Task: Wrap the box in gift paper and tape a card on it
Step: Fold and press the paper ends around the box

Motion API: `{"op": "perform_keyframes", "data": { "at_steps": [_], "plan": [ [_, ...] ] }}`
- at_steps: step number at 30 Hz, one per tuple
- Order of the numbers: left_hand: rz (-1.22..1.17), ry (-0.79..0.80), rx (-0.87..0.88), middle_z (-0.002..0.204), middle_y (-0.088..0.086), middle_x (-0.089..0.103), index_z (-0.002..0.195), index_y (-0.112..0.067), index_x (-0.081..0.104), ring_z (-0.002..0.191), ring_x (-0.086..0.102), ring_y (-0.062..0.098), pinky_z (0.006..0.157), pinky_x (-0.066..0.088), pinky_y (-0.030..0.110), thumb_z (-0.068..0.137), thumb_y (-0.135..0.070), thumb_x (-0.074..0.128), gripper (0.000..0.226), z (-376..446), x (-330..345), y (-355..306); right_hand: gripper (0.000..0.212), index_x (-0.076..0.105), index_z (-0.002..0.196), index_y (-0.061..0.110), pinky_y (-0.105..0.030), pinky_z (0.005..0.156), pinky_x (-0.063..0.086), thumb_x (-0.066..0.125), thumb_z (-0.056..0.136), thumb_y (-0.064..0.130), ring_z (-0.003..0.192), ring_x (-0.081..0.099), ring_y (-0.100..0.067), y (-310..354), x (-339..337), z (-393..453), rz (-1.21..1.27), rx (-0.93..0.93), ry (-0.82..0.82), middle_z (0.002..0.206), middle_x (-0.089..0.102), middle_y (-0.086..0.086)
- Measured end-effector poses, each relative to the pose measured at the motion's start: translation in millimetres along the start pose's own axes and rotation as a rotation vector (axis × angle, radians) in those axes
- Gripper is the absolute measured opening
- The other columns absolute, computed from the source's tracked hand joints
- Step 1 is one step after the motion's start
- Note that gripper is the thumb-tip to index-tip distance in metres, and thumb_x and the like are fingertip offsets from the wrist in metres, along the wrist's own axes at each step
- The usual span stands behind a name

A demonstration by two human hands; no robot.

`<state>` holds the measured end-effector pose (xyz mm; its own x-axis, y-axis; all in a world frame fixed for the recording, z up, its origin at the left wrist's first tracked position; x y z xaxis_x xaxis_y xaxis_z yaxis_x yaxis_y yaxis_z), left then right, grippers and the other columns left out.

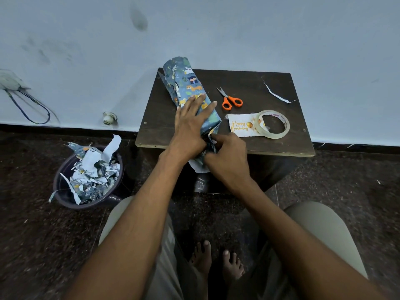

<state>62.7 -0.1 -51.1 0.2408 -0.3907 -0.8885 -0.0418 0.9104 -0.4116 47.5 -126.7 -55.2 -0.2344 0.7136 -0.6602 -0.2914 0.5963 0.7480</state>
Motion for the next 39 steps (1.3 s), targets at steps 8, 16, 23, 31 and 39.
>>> {"op": "perform_keyframes", "data": {
  "at_steps": [8, 16, 23, 31, 39],
  "plan": [
    [-0.057, 0.008, -0.010, 0.167, 0.003, 0.020, 0.156, -0.030, 0.035, 0.156, 0.006, 0.027, 0.123, 0.008, 0.056, 0.079, -0.007, 0.069, 0.087, 1, -1, 3, 0.057, 0.059, 0.111, 0.001, -0.035, 0.073, 0.043, 0.079, 0.077, 0.041, 0.108, 0.045, -0.029, 19, 20, -11, -0.277, -0.155, 0.056, 0.115, 0.044, -0.012],
    [-0.175, 0.073, -0.056, 0.167, 0.000, 0.019, 0.156, -0.029, 0.035, 0.157, 0.003, 0.024, 0.124, 0.003, 0.054, 0.080, -0.011, 0.057, 0.080, 1, -3, 4, 0.033, 0.067, 0.112, 0.003, -0.032, 0.073, 0.037, 0.062, 0.080, 0.010, 0.103, 0.046, -0.030, 16, 16, -12, -0.186, -0.160, 0.018, 0.106, 0.047, -0.012],
    [-0.299, 0.098, -0.059, 0.166, 0.001, 0.022, 0.154, -0.026, 0.039, 0.156, 0.005, 0.025, 0.125, 0.008, 0.051, 0.072, -0.006, 0.052, 0.085, 0, -2, 10, 0.057, 0.078, 0.112, 0.012, -0.025, 0.066, 0.031, 0.039, 0.071, 0.015, 0.097, 0.046, -0.022, 12, 6, 0, 0.010, -0.094, 0.034, 0.093, 0.047, -0.003],
    [-0.312, 0.007, -0.070, 0.163, 0.003, 0.030, 0.150, -0.026, 0.047, 0.154, 0.012, 0.029, 0.124, 0.014, 0.052, 0.079, 0.002, 0.068, 0.079, -1, -3, 9, 0.040, 0.074, 0.088, 0.010, -0.043, 0.081, 0.046, 0.043, 0.068, 0.026, 0.096, 0.043, -0.028, 18, 11, 5, -0.178, -0.227, 0.263, 0.104, 0.049, -0.003],
    [-0.320, -0.002, -0.074, 0.164, 0.001, 0.028, 0.149, -0.026, 0.048, 0.154, 0.011, 0.027, 0.124, 0.016, 0.041, 0.072, 0.011, 0.066, 0.088, -2, -5, 7, 0.088, 0.052, 0.138, 0.014, -0.035, 0.100, 0.043, 0.077, 0.058, 0.039, 0.116, 0.040, -0.024, 3, 7, -1, -0.285, -0.311, 0.411, 0.131, 0.043, -0.002]
  ]
}}
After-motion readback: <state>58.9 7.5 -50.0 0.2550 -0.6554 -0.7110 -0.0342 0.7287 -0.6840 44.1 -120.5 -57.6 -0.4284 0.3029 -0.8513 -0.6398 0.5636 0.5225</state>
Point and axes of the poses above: each hand's wrist, its own z-axis towards the middle knuckle, its own x-axis out of the palm, y = z × x, the point moved 8 cm from there along z, towards the middle knuckle
